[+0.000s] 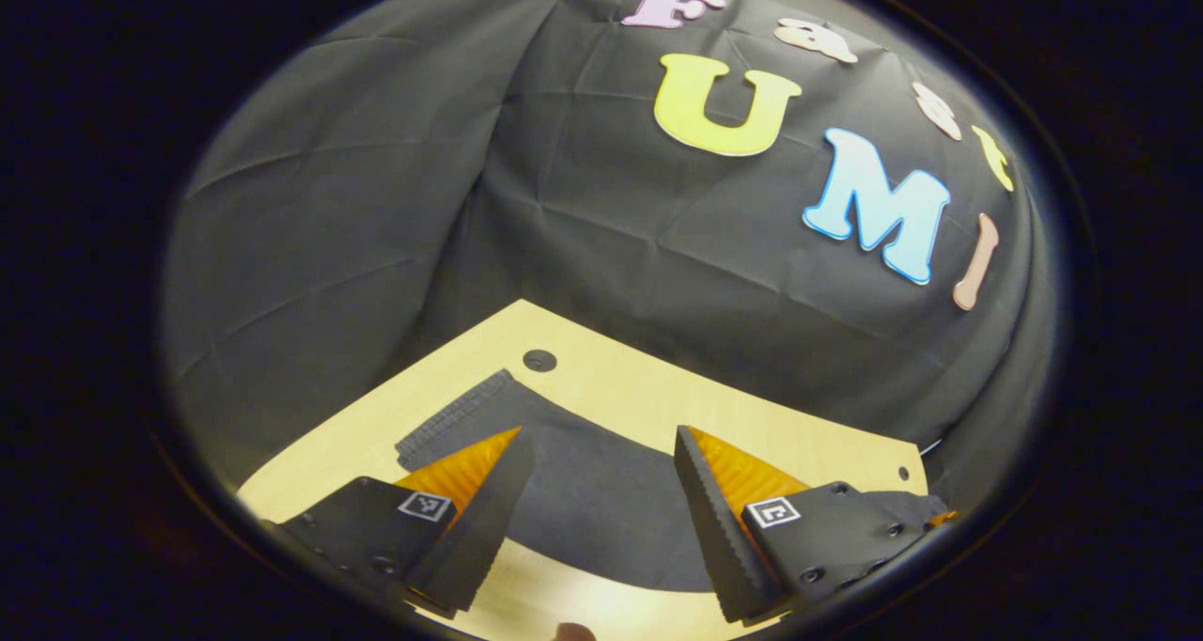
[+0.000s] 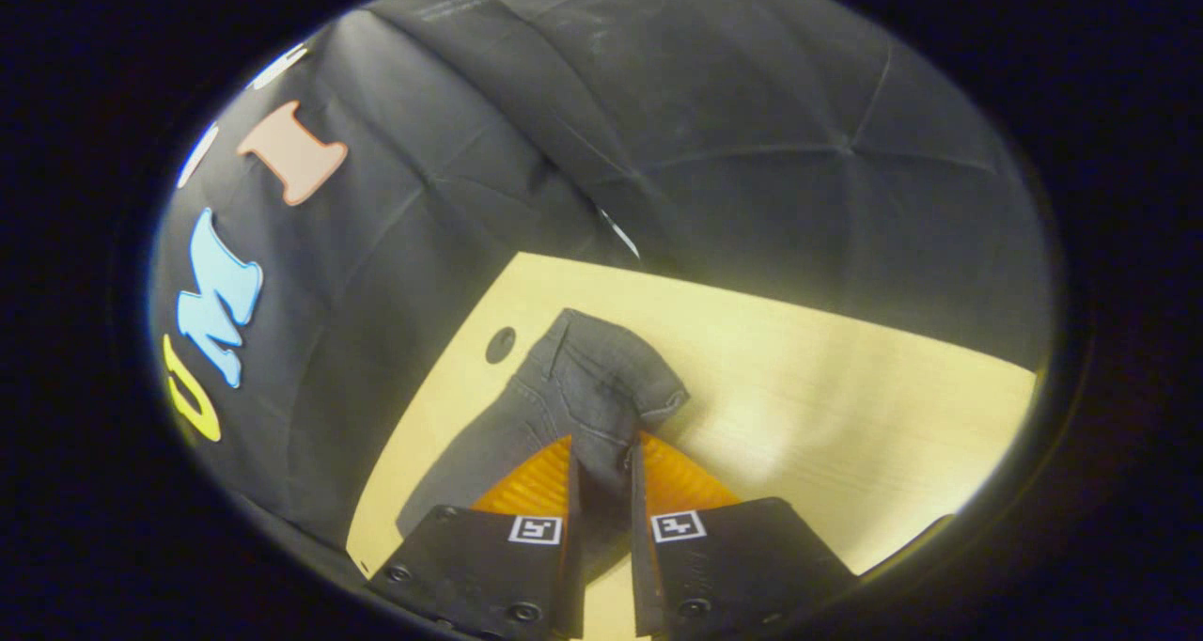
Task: Grasp the waist and the cuffs of the jeans and fold them to make the two legs overlap; first hold the waist and fold one-third of the jeans toward the cuffs, then hold the cuffs and fold the remaining one-third in the same direction to finish folding.
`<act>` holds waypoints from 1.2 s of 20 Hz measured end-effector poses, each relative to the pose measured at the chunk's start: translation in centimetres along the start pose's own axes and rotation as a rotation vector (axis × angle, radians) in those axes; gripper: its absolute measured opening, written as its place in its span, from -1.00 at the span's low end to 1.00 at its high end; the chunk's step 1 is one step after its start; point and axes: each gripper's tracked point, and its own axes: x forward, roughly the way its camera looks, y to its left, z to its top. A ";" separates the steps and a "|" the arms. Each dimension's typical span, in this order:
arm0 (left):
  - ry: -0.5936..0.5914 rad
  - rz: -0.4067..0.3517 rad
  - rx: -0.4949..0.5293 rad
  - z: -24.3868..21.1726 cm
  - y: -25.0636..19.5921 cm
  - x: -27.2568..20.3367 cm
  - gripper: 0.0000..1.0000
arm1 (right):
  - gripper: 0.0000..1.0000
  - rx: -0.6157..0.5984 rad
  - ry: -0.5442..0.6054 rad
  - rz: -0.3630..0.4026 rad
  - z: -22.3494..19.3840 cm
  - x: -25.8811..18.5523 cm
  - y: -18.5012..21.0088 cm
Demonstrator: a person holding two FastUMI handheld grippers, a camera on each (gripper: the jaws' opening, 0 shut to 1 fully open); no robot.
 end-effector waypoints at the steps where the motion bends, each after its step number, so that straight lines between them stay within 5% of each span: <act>1: -0.004 -0.012 0.004 0.0 -0.7 -0.6 0.96 | -0.61 -0.004 -0.035 0.024 1.0 -1.1 0.4; 6: -0.024 -0.064 0.008 -0.4 -3.6 -3.0 0.96 | -0.62 -0.091 -0.195 0.148 4.5 -7.6 3.3; 10: -0.047 -0.095 0.047 0.0 -4.9 -4.8 0.96 | -0.62 -0.230 -0.293 0.243 2.8 -12.6 8.8; 17: -0.083 -0.141 0.078 1.3 -5.2 -6.7 0.95 | -0.63 -0.644 -0.452 0.408 -6.5 -19.4 19.9; 24: -0.103 -0.146 0.089 1.6 -3.6 -7.7 0.95 | -0.70 -0.848 -0.284 0.634 -21.7 -15.8 27.2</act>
